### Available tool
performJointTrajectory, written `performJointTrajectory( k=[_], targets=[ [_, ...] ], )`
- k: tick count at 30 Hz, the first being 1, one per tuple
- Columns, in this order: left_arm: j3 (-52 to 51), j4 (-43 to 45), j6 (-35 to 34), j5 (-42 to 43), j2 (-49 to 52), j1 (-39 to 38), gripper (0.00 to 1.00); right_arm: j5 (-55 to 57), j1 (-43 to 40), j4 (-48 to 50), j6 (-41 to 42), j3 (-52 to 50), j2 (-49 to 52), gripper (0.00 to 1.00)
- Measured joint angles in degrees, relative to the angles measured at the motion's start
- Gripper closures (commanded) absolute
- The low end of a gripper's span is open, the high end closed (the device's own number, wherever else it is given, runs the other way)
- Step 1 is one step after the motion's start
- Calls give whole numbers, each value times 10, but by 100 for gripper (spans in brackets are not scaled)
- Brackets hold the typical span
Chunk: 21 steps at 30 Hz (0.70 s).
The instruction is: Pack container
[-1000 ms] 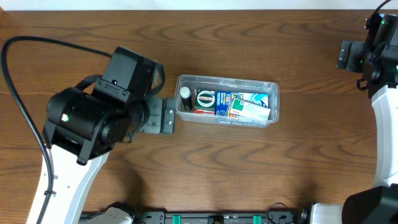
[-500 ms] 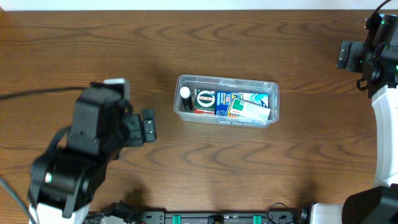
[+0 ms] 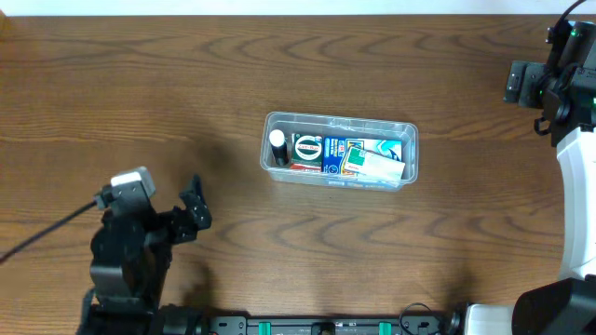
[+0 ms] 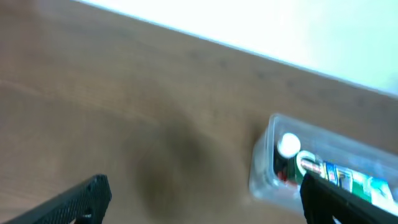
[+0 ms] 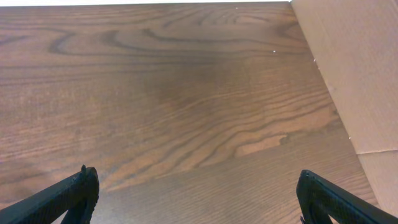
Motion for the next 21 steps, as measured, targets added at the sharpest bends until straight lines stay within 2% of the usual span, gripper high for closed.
performJointTrajectory(
  k=[15,21],
  targets=[
    [-305,387,0,0,-152,46,2,0,0,0,0,0,0,1],
    [-391,492,0,0,-195,54,2,0,0,0,0,0,0,1]
  ],
)
